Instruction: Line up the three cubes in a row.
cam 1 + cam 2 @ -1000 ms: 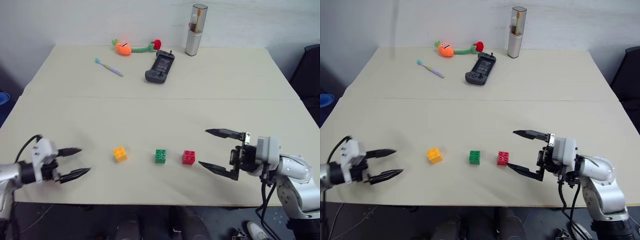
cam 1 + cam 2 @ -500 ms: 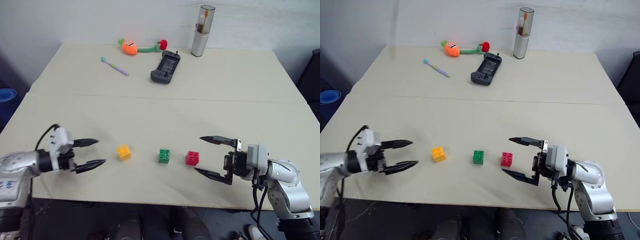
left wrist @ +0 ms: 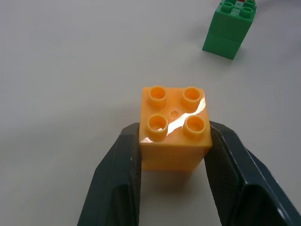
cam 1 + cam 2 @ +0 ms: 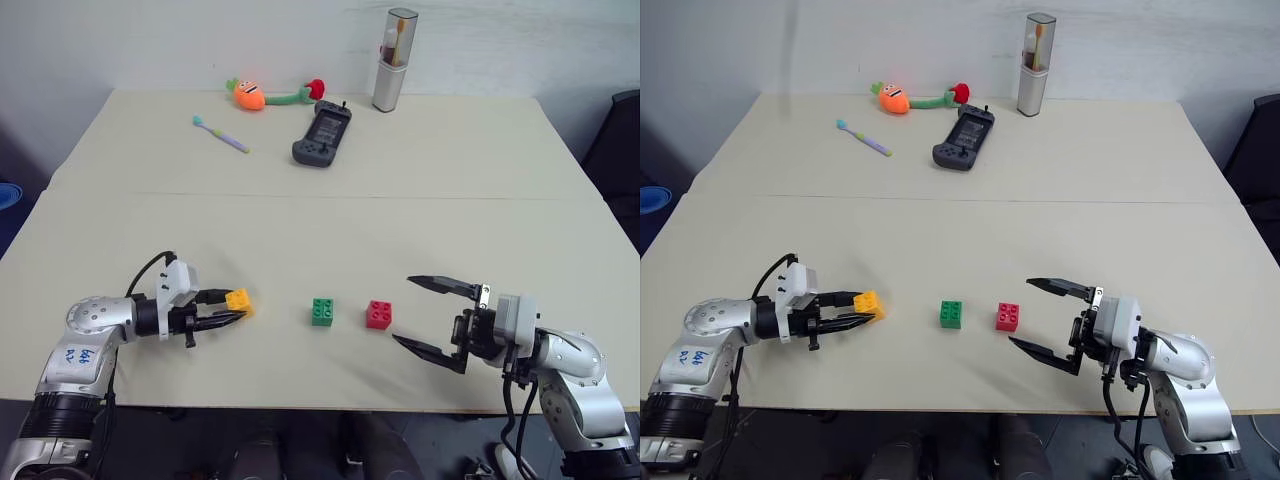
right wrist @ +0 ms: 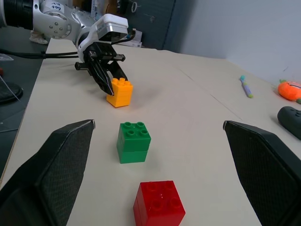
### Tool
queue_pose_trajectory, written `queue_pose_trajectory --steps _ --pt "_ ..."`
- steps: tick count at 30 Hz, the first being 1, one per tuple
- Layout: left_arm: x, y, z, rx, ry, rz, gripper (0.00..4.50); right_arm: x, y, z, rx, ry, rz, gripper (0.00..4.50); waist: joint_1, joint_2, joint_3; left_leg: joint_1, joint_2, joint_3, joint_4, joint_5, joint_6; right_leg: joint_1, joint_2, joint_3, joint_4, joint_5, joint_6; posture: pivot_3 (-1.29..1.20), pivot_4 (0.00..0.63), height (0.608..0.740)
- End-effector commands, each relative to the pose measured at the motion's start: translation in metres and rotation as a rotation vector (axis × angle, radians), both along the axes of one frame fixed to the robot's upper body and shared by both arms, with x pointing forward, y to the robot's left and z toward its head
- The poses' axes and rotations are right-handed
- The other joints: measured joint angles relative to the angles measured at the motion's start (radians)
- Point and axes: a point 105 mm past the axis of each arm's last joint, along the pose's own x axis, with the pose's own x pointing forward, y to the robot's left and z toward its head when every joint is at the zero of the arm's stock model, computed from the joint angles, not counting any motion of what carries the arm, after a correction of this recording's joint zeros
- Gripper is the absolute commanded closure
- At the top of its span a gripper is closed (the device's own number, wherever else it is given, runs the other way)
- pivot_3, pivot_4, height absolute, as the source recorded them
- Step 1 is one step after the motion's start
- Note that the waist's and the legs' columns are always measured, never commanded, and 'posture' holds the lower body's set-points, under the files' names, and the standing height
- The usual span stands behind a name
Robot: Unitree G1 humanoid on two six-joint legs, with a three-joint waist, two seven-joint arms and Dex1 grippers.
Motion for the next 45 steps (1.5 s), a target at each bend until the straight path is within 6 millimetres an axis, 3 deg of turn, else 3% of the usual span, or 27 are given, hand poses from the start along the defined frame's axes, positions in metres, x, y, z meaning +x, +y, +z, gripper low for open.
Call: queue_pose_trajectory --steps 1,8,20,34,39,42,45 --pt "-0.008 -0.018 0.012 0.012 -0.026 -0.163 3.01 -0.004 -0.003 0.009 -0.005 -0.058 -0.015 0.0 0.0 0.0 0.0 0.0 0.0 0.0 0.0 0.0 0.0 0.0 0.0 0.0 0.0 0.0 0.0 0.0 0.15 0.74" --pt "-0.001 -0.038 0.006 0.108 0.0 -0.338 3.01 -0.005 -0.004 0.009 -0.013 -0.05 -0.012 0.0 0.002 0.0 0.0 -0.001 -0.001 0.0 0.001 0.001 -0.001 0.0 0.001 0.0 0.0 0.0 0.0 0.0 0.15 0.74" --pt "0.022 -0.036 0.0 0.13 -0.036 -0.327 3.01 -0.009 -0.004 0.009 -0.008 -0.039 -0.03 0.0 0.001 0.0 0.0 -0.001 -0.001 0.0 0.003 0.002 -0.002 0.0 0.001 0.0 0.001 0.0 0.0 0.0 0.15 0.74" --pt "0.013 -0.023 -0.003 0.163 -0.009 -0.375 3.01 -0.005 -0.005 0.009 -0.007 -0.039 -0.028 0.0 -0.001 0.0 0.0 0.0 0.0 0.0 0.003 0.002 -0.002 0.0 0.001 0.0 0.001 0.0 0.0 0.0 0.15 0.74" --pt "0.014 -0.016 0.006 0.158 -0.045 -0.326 1.57 -0.005 -0.006 0.01 -0.012 -0.036 -0.017 0.0 -0.001 0.0 0.0 0.0 0.0 0.0 0.003 0.002 -0.002 0.0 0.001 0.0 0.001 0.0 0.0 0.0 0.15 0.74" --pt "0.011 0.009 0.021 0.163 -0.08 -0.235 0.71 -0.009 -0.015 0.017 -0.044 -0.037 -0.008 0.0 -0.002 0.0 0.0 -0.001 0.0 0.0 0.003 0.002 -0.002 0.0 0.001 0.0 0.001 0.0 0.0 0.0 0.15 0.74" --pt "-0.003 0.042 0.029 0.174 -0.055 -0.13 0.71 -0.012 -0.036 0.022 -0.112 -0.018 -0.043 0.0 -0.003 0.0 0.0 -0.001 0.001 0.0 0.003 0.002 -0.002 0.0 0.001 0.001 0.0 0.0 0.0 0.0 0.15 0.74"
